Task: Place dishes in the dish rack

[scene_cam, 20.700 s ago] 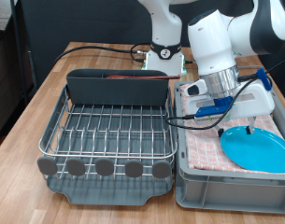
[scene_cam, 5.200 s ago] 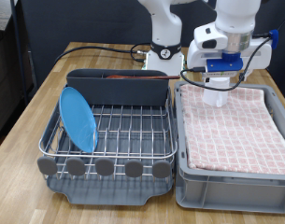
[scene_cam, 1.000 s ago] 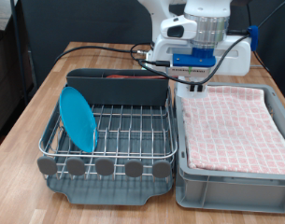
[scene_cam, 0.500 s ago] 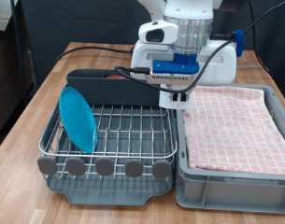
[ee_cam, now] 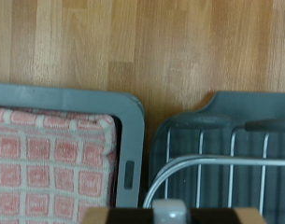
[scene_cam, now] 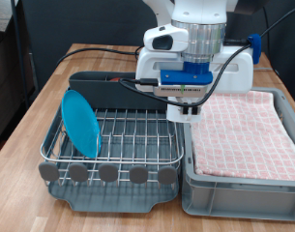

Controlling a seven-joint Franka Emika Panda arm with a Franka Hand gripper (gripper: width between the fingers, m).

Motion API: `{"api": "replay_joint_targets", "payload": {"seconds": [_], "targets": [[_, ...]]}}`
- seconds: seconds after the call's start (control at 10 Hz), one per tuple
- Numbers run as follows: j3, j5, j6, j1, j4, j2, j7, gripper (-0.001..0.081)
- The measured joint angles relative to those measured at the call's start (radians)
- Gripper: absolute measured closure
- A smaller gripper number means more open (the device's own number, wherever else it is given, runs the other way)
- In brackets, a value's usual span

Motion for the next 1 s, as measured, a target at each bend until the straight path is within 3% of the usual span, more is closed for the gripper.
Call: {"api": "replay_joint_targets", "payload": {"seconds": [1.0], "targets": [[0.000,0.030,0.000,-0.025,0.155,0.133,-0.022,0.0735]]}}
